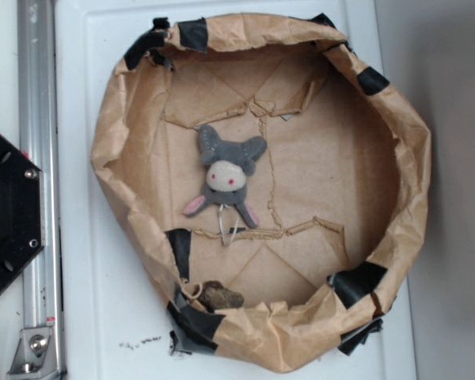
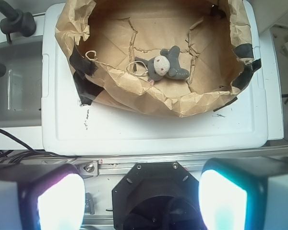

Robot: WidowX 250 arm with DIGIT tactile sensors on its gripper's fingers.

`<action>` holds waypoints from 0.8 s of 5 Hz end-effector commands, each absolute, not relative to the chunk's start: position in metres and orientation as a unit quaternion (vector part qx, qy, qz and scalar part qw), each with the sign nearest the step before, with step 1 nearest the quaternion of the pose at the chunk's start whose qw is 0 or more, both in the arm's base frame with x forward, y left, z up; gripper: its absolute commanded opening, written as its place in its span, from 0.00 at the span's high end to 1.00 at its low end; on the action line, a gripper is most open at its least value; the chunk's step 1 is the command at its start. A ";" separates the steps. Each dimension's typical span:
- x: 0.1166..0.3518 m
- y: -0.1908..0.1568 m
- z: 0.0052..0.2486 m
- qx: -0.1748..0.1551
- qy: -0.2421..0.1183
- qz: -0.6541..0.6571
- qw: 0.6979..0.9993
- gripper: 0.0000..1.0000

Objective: Grab the gray animal.

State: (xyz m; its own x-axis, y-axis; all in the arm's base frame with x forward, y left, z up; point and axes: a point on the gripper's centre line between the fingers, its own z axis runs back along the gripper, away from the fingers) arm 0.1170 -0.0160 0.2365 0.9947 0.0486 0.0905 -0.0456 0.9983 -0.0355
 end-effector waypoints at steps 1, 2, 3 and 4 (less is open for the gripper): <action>0.117 -0.016 0.236 -0.017 -0.046 0.024 0.999 0.00; 0.142 0.000 0.229 -0.012 -0.066 0.076 0.995 0.00; 0.162 0.001 0.215 0.017 -0.068 0.109 0.991 0.00; 0.162 0.001 0.215 0.017 -0.068 0.109 0.991 0.00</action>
State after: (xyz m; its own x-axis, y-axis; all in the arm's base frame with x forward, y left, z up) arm 0.1602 0.0016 0.2096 0.9684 0.2201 0.1170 -0.2241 0.9743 0.0221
